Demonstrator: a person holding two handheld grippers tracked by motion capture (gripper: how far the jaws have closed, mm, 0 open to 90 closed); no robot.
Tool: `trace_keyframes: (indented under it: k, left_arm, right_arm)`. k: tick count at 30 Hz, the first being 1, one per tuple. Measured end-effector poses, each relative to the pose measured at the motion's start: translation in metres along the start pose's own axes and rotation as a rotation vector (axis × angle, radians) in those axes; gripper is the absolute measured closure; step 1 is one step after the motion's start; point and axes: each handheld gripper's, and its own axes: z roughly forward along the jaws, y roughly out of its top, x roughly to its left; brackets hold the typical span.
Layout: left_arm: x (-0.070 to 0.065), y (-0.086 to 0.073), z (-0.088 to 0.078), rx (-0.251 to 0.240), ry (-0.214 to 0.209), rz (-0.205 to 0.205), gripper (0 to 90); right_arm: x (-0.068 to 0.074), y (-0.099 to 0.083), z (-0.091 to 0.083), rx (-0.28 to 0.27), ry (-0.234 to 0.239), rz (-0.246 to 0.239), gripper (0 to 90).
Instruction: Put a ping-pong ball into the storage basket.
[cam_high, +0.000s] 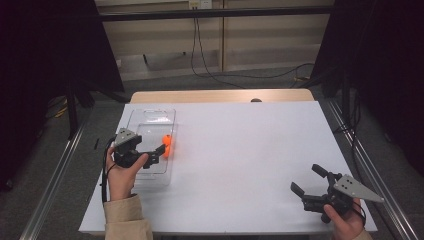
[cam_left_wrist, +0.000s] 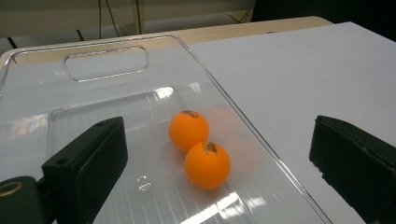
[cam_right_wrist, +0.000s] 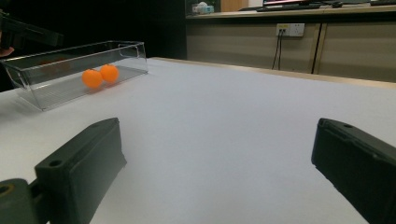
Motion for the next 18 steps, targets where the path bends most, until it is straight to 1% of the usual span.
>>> trace_keyframes:
  k: [3, 5, 7, 9, 11, 13, 15, 18]
  left_arm:
    - [-0.0024, -0.0019, -0.0002, 0.009, -0.003, 0.011, 4.4]
    - [-0.0033, -0.0028, -0.0004, 0.000, -0.014, 0.006, 4.4]
    - [-0.0048, -0.0036, -0.0005, 0.002, -0.012, 0.016, 4.4]
    - [-0.0048, -0.0039, -0.0016, -0.001, -0.021, 0.015, 4.4]
    - [-0.0057, -0.0043, -0.0028, -0.010, -0.020, 0.013, 4.4]
    - [-0.0064, -0.0048, -0.0047, -0.012, -0.027, 0.028, 4.4]
    - [-0.0076, -0.0051, -0.0060, -0.023, -0.023, 0.036, 4.3]
    - [-0.0095, -0.0060, -0.0084, -0.045, -0.043, 0.023, 4.3]
  right_arm:
    - [-0.0002, -0.0001, 0.0002, 0.000, -0.001, 0.001, 1.7]
    - [-0.0002, 0.0000, 0.0001, -0.001, -0.001, 0.002, 1.7]
    - [-0.0001, 0.0000, 0.0001, -0.001, -0.001, 0.001, 1.7]
    - [-0.0003, 0.0000, 0.0000, -0.002, -0.002, 0.003, 1.7]
    - [-0.0008, -0.0001, -0.0004, -0.001, -0.003, 0.001, 1.7]
    - [-0.0009, -0.0001, -0.0008, -0.001, -0.004, 0.003, 1.7]
    - [-0.0007, 0.0000, -0.0009, -0.004, -0.004, 0.004, 1.7]
    - [-0.0006, 0.0001, -0.0009, -0.004, -0.002, 0.005, 1.7]
